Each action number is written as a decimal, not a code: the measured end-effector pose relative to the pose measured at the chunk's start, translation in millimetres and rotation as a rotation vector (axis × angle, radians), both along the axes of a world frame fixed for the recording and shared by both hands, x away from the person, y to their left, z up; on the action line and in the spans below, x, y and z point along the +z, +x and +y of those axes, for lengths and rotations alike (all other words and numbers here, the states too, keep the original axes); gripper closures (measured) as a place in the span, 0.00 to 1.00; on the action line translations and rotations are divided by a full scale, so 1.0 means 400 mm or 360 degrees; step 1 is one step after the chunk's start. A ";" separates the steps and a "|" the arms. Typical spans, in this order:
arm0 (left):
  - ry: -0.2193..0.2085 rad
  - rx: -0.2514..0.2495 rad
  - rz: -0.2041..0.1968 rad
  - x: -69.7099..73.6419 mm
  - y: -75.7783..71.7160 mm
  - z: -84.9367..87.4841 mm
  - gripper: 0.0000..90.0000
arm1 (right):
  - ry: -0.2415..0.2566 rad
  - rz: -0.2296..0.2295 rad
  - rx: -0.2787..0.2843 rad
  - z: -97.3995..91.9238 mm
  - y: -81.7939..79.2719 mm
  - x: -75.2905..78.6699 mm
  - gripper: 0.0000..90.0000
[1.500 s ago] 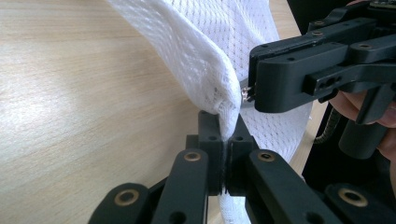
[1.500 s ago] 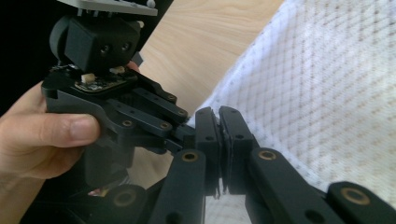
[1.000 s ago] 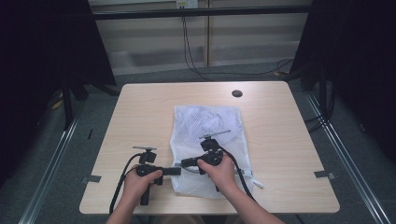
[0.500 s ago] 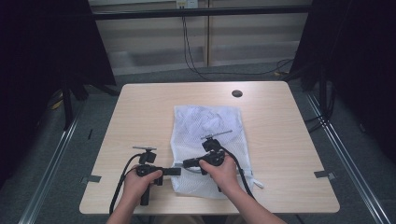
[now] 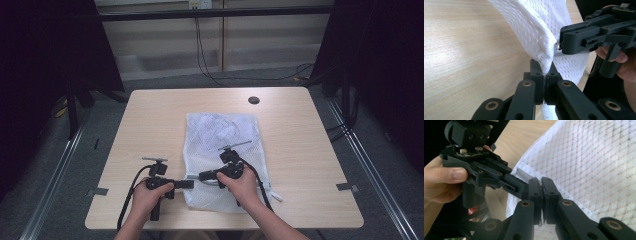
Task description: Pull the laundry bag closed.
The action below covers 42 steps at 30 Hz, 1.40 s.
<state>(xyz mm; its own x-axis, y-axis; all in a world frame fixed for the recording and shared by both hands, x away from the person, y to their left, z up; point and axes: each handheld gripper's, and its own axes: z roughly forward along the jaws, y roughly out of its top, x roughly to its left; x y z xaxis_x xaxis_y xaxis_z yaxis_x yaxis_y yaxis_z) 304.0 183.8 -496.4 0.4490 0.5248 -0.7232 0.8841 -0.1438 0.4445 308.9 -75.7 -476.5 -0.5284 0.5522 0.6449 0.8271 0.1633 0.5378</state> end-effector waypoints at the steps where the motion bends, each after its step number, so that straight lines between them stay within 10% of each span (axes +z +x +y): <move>1: -0.0008 0.0007 0.0001 0.000 0.000 0.001 0.98 | 0.0000 0.0008 -0.0006 -0.002 0.000 -0.001 0.97; 42: -0.0005 0.0010 -0.0017 0.005 -0.008 -0.001 0.98 | 0.0023 0.0024 0.0011 -0.059 0.002 -0.012 0.97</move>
